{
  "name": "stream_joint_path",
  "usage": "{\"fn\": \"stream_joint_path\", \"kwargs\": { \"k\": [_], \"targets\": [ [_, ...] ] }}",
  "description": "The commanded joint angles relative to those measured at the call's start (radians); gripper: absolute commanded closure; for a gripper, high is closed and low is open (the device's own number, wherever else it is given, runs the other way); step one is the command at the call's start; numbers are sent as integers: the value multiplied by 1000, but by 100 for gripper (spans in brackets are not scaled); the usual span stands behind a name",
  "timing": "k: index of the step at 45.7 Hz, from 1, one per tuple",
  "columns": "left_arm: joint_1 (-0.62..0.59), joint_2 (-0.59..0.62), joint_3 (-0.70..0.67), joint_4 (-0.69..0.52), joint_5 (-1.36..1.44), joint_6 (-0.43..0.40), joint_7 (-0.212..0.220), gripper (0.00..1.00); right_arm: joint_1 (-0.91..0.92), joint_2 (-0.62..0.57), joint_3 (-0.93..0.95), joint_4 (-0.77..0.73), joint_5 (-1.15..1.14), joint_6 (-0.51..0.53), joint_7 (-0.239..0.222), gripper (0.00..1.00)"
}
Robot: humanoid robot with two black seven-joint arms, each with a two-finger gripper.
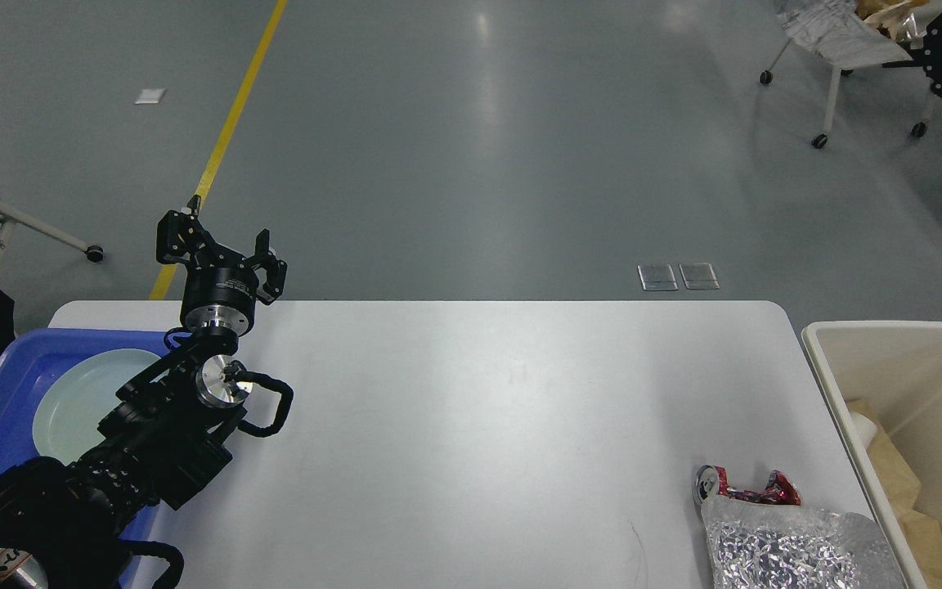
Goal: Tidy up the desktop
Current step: 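Raise the right gripper and move it back over the table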
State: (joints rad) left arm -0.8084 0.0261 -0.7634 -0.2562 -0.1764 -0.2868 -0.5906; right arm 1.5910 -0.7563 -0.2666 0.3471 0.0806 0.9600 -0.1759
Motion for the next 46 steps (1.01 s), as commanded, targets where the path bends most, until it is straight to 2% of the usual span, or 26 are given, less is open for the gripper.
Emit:
{"fn": "stream_joint_path", "kwargs": {
  "k": [1,14,27,39,42,45,46],
  "targets": [
    [0,0,1,0,0,0,0,0,-23,-6,-22,-13,-7,0,-1,100],
    [0,0,-1,0,0,0,0,0,-350,5,-42,-255,-12,0,6,100],
    [0,0,-1,0,-2,0,0,0,-655,-5,-45,-278,-13,0,13,100],
    [0,0,-1,0,-2,0,0,0,-810,28,-43,-278,-13,-164,13,99],
    [0,0,1,0,0,0,0,0,-836,58,-43,-278,-13,-228,13,46],
    [0,0,1,0,0,0,0,0,-847,75,-43,-278,-12,-276,13,31],
    [0,0,1,0,-2,0,0,0,-849,77,-43,-278,-13,-288,13,19]
  ]
}}
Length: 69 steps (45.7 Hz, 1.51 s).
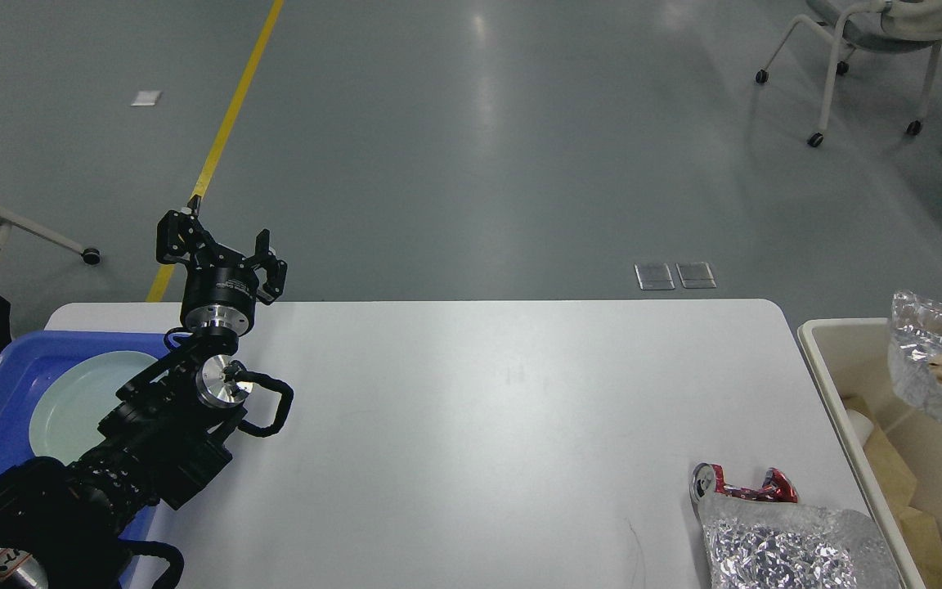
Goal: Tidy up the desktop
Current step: 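Raise the right gripper and move it back over the table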
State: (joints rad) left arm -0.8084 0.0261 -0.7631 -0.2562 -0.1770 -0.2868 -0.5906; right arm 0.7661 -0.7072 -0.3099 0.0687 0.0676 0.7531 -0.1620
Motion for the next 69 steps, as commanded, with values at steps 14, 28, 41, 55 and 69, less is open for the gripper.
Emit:
{"fn": "stream_joint_path", "kwargs": {
  "k": [14,28,41,55,69],
  "targets": [
    [0,0,1,0,-1,0,0,0,-1,35,14,16,3,-113,-1,0],
    [0,0,-1,0,1,0,0,0,317,29,25,213,17,-116,-8,0],
    [0,0,1,0,1,0,0,0,516,34,57,330,18,-149,-5,3],
    [0,0,-1,0,1,0,0,0,739,17,-26,663,-20,-432,-13,3],
    [0,0,1,0,1,0,0,0,1145,18,-412,1006,-169,-209,-10,0]
  ]
}}
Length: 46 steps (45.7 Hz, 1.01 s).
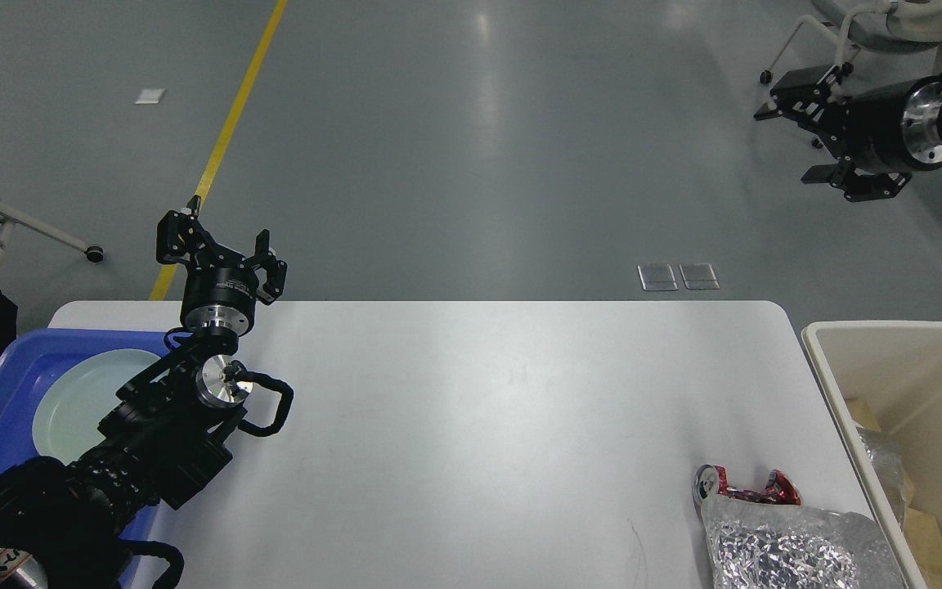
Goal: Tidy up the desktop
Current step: 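Raise the right gripper and move it back over the table, then lower the right gripper to the clear bag of crumpled foil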
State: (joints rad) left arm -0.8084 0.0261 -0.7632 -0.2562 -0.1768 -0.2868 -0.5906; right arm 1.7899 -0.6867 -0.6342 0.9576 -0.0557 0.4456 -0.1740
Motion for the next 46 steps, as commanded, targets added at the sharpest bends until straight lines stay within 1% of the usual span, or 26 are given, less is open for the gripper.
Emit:
{"fn": "stream_joint_path", "kwargs": {
  "k": [1,6,10,13,16,20,27,33,39,43,46],
  "targets": [
    [0,0,-1,0,0,0,0,0,141,-4,-97,141,-58,125,2,0],
    [0,0,-1,0,0,0,0,0,206,-10,-116,223,-111,248,2,0],
    [0,0,1,0,-1,0,0,0,233,-20,-116,283,-137,321,2,0],
    [0,0,-1,0,0,0,0,0,250,-31,-116,340,-145,361,2,0],
    [0,0,-1,0,-1,0,0,0,253,-36,-116,372,-148,377,1,0],
    [0,0,-1,0,0,0,0,0,214,-28,-122,366,-188,364,1,0],
    [0,0,1,0,0,0,0,0,24,-36,-121,313,-272,312,1,1],
    [0,0,-1,0,0,0,0,0,-182,-37,-114,208,-360,240,4,0],
    [0,0,-1,0,0,0,0,0,-337,-36,-114,93,-461,208,14,1],
    [0,0,-1,0,0,0,0,0,-421,-36,-114,49,-548,194,14,1],
    [0,0,1,0,0,0,0,0,-477,-36,-114,46,-614,168,14,1]
  ]
}}
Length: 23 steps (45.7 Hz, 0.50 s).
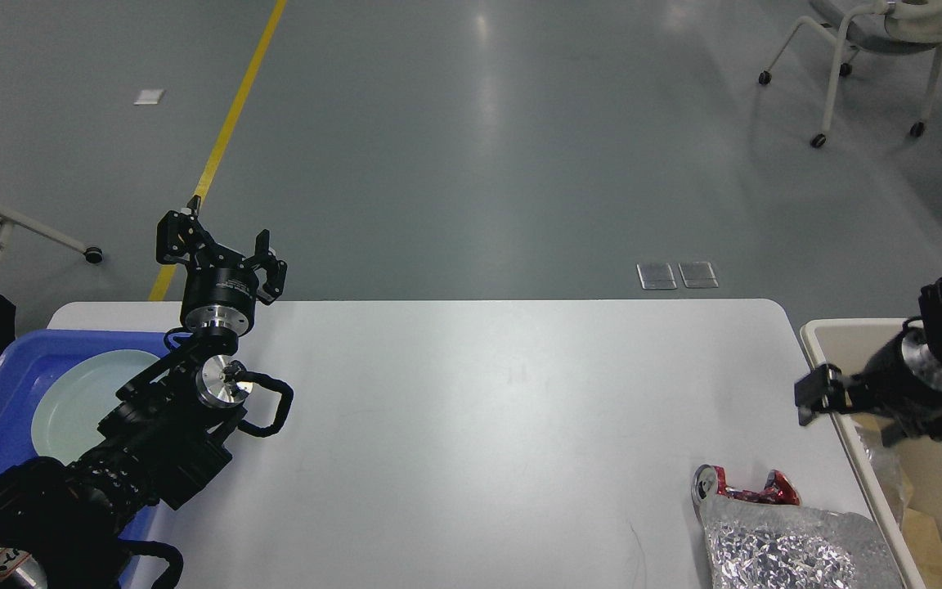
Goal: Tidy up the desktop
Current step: 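Lower the right gripper to the clear bag of crumpled foil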
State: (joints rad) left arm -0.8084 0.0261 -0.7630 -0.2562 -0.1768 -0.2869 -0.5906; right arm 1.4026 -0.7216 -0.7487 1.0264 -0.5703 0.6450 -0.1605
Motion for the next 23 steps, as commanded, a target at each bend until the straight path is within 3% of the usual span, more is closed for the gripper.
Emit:
{"fn": "stream_joint_path", "kwargs": {
  "k": [1,23],
  "targets": [
    [0,0,-1,0,-1,0,0,0,-102,-2,0,-23,-111,-39,1,1],
    [0,0,1,0,-1,0,0,0,-186,-114,3,165,-214,-62,1,2]
  ]
}}
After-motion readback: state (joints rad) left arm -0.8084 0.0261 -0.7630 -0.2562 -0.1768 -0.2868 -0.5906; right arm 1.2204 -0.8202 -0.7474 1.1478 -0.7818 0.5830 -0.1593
